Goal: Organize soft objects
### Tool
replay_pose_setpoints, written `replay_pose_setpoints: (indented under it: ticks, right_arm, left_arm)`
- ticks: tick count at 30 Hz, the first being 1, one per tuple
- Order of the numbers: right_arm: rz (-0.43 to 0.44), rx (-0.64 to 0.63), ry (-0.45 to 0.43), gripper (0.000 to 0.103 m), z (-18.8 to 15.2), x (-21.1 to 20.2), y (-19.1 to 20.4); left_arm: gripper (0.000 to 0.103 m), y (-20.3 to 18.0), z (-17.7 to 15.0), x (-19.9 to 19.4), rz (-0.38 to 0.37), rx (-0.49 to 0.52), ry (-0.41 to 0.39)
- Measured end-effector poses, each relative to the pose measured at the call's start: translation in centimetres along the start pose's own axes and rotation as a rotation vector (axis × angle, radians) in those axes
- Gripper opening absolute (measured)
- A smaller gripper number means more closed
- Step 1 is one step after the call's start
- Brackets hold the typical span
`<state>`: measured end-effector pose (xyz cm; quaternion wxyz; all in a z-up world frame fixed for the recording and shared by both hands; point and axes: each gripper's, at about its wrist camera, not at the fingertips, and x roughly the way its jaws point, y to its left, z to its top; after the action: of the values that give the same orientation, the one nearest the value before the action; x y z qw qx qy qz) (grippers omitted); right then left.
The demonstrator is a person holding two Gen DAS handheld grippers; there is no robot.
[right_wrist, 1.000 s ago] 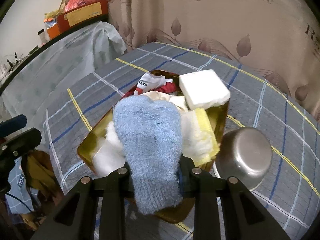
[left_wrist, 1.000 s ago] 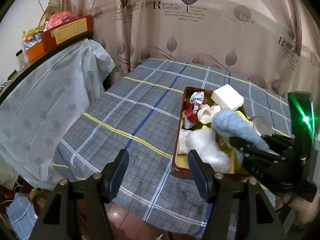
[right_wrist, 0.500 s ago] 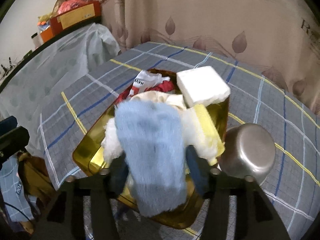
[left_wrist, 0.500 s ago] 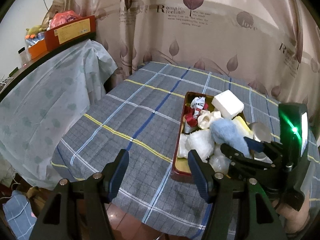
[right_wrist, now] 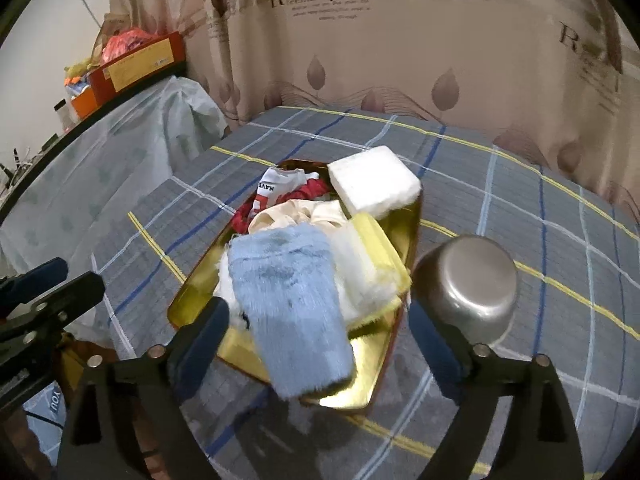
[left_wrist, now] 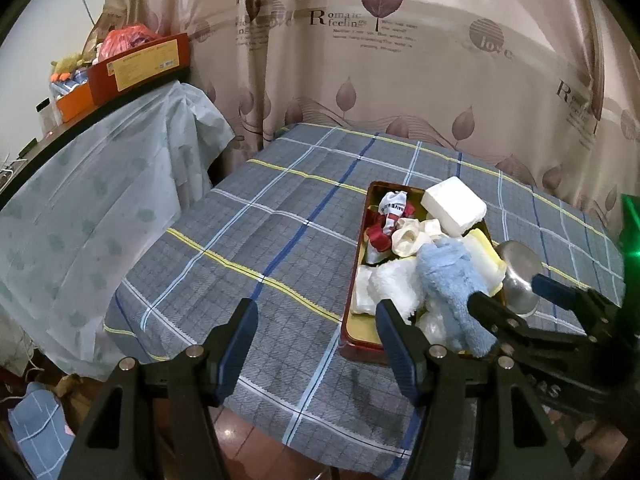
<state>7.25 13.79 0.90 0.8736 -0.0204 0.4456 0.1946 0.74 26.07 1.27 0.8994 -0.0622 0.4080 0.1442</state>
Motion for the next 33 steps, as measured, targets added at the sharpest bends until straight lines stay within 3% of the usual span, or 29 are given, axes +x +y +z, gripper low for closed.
replay_pose_setpoints:
  ticks: [10,33]
  right_arm:
    - [-0.017,0.021,0.016,0.097,-2.2,-1.7,0.4]
    - [-0.032,0.008,0.039,0.098,-2.9,-1.9,0.7]
  left_arm:
    - [0.063,-0.4,-0.1,0.1,0.004,0.021,0.007]
    - [0.063,-0.9,-0.3,0.2,0.001,0.040,0.014]
